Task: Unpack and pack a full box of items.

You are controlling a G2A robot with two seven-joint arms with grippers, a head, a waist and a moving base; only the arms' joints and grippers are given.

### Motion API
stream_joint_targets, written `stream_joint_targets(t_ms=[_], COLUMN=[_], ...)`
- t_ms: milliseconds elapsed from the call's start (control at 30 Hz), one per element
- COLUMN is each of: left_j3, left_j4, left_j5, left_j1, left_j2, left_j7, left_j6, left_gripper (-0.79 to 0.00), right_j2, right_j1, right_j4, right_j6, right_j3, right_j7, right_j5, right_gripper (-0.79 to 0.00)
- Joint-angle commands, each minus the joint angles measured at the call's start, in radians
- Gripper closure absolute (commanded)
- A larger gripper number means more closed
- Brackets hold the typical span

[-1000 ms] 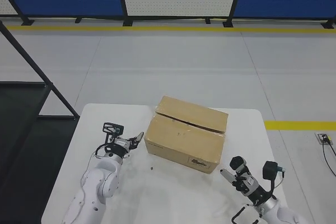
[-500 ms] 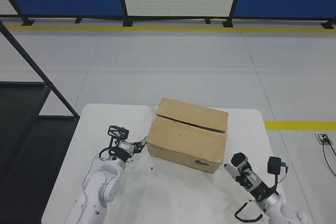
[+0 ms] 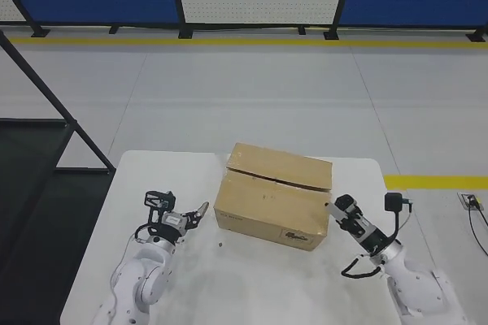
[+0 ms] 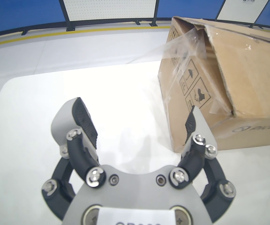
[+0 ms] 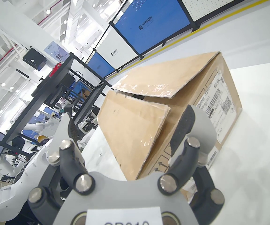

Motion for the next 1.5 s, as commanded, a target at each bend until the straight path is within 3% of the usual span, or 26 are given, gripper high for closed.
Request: stream_joint_targets(t_ms=[0, 433, 833, 1467], left_j3=[-0.006, -0.010, -0.001, -0.012], left_j4=[-0.002, -0.007, -0.002, 0.001], left_j5=[-0.004, -0.008, 0.001, -0.015], left_j1=[0.005, 0.008, -0.003, -0.002], left_j2=[0.001, 0.001, 0.000, 0.000], left_j7=[-0.001, -0.006, -0.014, 0.007], left_j6=[-0.001, 0.002, -0.002, 0.007], left_gripper=[-0.785, -0.785, -0.785, -0.785], right_j2=[0.000, 0.020, 0.044, 0.047], right_j1=[0.029, 0.081, 0.100, 0.136], right_j4=[0.023, 0.091, 0.108, 0.128], right_j6=[0.013, -0.097, -0.129, 0.061], right_j3=[-0.015, -0.003, -0.010, -0.062], right_j7=[0.028, 0.265, 0.496, 0.342], right_j5=[0.005, 0.255, 0.465, 0.410], right_gripper=[-0.785, -0.785, -0.785, -0.785])
